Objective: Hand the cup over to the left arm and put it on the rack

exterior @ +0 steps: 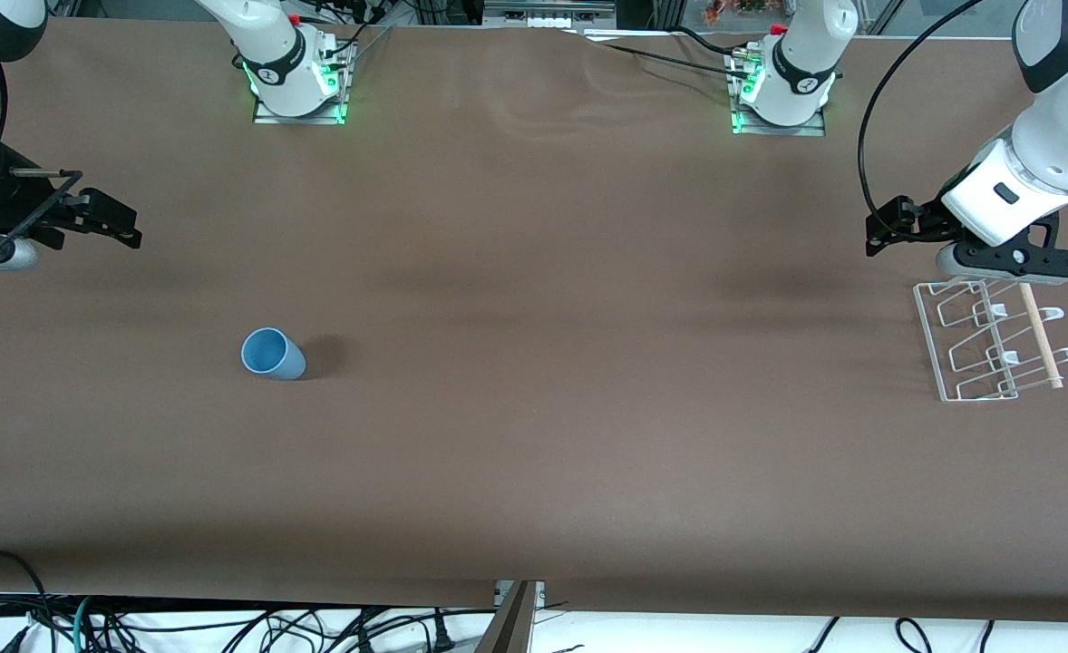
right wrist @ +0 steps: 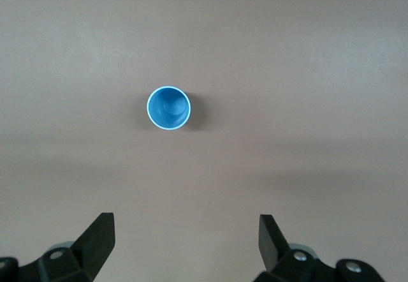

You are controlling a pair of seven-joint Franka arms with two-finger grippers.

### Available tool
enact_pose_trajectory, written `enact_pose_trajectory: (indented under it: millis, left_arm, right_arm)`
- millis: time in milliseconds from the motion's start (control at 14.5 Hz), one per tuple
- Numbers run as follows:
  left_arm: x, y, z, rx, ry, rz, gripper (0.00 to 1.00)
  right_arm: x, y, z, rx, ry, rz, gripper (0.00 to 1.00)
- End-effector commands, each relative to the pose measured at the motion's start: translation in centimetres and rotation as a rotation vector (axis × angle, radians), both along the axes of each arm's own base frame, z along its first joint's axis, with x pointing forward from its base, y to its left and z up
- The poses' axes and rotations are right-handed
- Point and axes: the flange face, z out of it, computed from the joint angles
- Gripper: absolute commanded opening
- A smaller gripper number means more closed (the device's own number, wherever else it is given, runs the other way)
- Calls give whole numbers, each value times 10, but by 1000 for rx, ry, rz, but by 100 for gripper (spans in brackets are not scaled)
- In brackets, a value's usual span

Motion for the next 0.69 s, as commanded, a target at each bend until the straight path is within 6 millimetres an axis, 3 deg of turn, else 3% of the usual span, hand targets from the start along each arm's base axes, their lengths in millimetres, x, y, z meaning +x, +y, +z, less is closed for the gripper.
enact_pose_trajectory:
  millis: [0,621]
  left_arm:
    - [0,-1,1,16,5,-6,100]
    - [0,-1,1,16,5,-6,100]
  right_arm:
    - [6,4,1,-2,-4,4,100]
    - [10,-2,-13,-3,45,-5,100]
